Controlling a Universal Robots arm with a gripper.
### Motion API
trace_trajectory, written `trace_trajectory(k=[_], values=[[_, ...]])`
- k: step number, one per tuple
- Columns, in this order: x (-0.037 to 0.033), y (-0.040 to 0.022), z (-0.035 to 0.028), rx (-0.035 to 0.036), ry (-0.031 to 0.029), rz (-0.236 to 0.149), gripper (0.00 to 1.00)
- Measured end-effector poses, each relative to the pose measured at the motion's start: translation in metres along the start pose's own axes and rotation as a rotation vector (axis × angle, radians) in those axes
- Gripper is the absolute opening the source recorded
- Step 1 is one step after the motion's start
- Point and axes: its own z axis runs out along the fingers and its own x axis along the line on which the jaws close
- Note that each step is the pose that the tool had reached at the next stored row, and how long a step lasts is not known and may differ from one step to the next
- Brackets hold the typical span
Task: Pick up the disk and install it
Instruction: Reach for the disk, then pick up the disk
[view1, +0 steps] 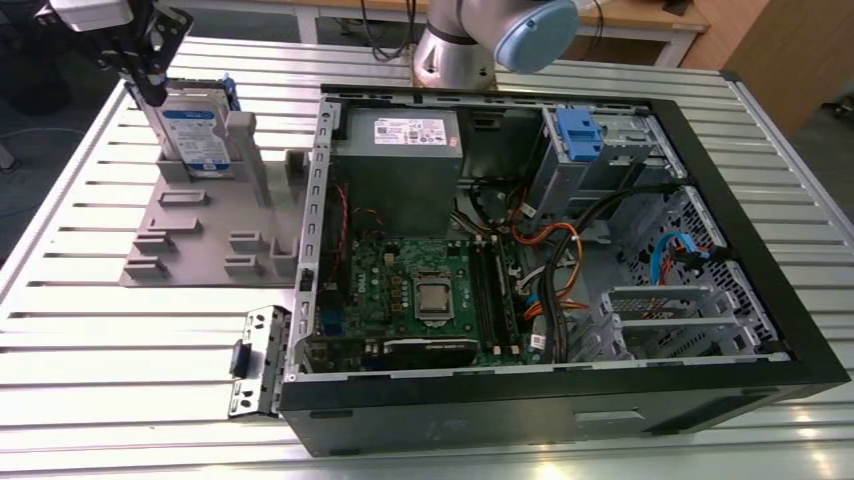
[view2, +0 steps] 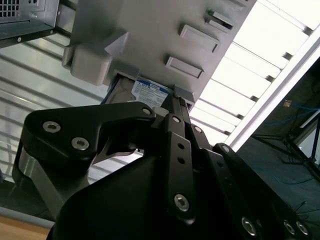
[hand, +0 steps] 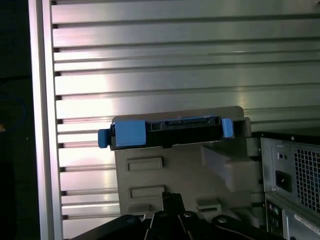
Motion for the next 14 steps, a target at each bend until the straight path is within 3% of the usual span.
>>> trace_trajectory(k=[4,14], values=[[-0.0042,0.0026,0.0017,0.0005,-0.0002,-0.001,0.10],[-0.0041,0.0029,0.0016,0.0006,0.0000,-0.001,0.10]])
